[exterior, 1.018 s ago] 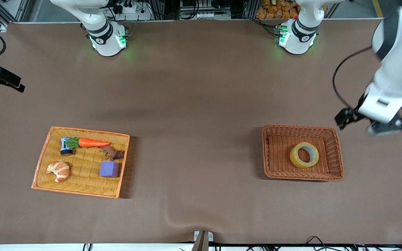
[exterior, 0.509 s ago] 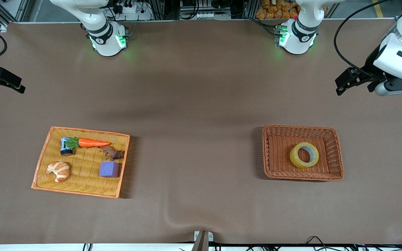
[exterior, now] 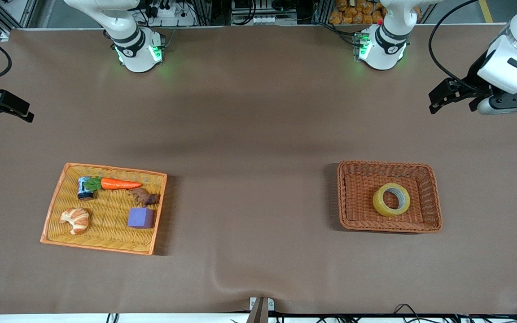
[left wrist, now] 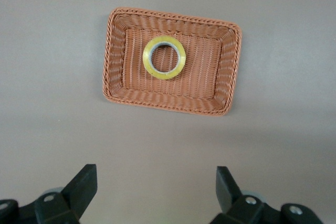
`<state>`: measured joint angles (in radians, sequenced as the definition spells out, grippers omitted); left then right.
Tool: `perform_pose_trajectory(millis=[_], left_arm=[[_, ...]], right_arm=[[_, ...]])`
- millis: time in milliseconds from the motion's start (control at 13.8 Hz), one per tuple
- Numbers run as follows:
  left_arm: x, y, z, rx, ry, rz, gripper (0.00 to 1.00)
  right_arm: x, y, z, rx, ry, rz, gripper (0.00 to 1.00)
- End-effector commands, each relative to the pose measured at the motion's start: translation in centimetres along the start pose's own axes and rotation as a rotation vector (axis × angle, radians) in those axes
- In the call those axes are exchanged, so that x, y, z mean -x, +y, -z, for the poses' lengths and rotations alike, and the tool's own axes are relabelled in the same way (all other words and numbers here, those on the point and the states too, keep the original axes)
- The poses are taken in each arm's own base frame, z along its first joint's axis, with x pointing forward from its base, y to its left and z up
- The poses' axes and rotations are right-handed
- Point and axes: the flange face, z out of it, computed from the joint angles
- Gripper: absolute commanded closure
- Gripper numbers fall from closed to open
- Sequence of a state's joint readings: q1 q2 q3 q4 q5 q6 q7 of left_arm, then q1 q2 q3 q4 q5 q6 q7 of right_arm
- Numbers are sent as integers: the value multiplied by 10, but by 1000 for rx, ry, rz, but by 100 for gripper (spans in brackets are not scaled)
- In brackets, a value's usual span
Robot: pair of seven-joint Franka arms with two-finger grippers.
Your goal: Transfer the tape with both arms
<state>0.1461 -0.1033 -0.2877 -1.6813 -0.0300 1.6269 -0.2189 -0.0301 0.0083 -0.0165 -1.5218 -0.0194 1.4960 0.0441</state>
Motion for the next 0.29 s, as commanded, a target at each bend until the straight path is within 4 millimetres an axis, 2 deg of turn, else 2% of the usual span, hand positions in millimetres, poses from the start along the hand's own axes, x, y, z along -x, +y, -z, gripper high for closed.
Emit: perform_pose_trajectory(millis=[0, 218], left_arm=[[-1, -8, 9, 23, 17, -9, 0], [-2, -8, 12, 18, 21, -5, 0]], right_arm=[[-3, -3, 3, 19, 9, -11, 0], [-3, -4, 3, 17, 8, -9, 0]])
